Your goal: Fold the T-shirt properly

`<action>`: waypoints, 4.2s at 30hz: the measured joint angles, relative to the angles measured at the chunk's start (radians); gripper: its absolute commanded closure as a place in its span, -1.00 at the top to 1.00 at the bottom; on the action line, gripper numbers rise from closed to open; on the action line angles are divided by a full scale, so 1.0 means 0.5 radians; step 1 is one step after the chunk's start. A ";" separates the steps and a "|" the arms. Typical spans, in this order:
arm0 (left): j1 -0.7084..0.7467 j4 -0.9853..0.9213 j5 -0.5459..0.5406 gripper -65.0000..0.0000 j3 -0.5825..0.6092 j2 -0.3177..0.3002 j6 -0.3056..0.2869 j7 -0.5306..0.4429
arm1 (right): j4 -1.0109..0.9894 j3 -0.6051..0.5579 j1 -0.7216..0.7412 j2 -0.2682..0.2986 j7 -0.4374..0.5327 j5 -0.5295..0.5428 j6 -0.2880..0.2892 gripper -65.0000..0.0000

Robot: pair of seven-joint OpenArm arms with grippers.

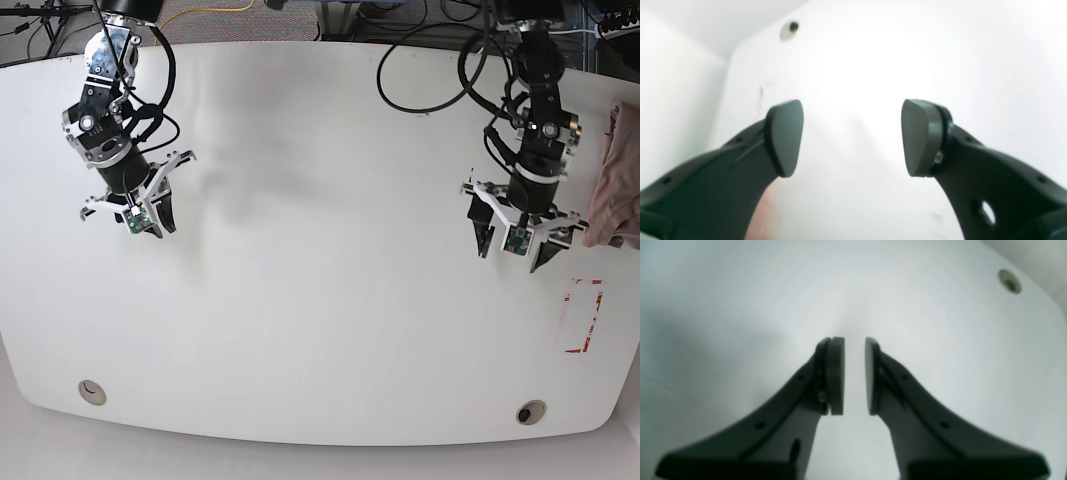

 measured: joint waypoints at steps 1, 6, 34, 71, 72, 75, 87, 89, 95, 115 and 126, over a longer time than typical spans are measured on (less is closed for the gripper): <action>0.041 -0.002 0.002 0.29 0.009 0.041 0.026 -0.063 | -0.031 0.034 -0.013 -0.015 0.053 -0.001 0.002 -0.71; 0.218 -0.001 0.004 0.29 0.117 0.175 0.055 -0.344 | -0.127 0.130 -0.092 -0.038 0.245 -0.010 -0.009 -0.71; 1.348 0.169 0.004 0.29 0.304 0.143 0.064 -0.411 | 0.272 0.231 -1.282 -0.067 0.095 0.259 -0.011 -0.71; 1.618 -0.193 -0.031 0.15 0.352 0.060 0.050 0.075 | -0.420 0.098 -1.654 -0.130 0.076 0.241 -0.024 -0.71; 1.596 -0.259 -0.031 0.15 0.348 0.060 0.055 0.077 | -0.459 0.097 -1.625 -0.130 0.086 0.236 -0.026 -0.71; 1.524 -0.414 -0.018 0.15 0.346 0.060 0.062 0.089 | -0.545 0.095 -1.540 -0.133 0.097 0.132 -0.024 -0.71; 1.125 -1.174 -0.026 0.15 0.337 0.089 0.063 -0.153 | -1.059 -0.116 -1.119 -0.156 0.101 -0.120 -0.024 -0.71; 1.064 -1.279 -0.021 0.15 0.325 0.105 0.075 -0.146 | -1.148 -0.111 -1.052 -0.146 0.100 -0.166 -0.024 -0.71; 0.829 -1.681 -0.023 0.15 0.336 0.142 0.076 -0.175 | -1.468 -0.103 -0.835 -0.136 0.108 -0.290 -0.033 -0.71; 0.103 -2.790 -0.025 0.15 0.115 0.137 0.076 -0.304 | -2.498 -0.105 -0.300 -0.145 0.511 -0.526 -0.152 -0.70; -0.161 -3.324 -0.027 0.15 0.064 0.066 0.305 -0.513 | -2.693 -0.194 -0.140 -0.139 0.564 -0.517 -0.352 -0.69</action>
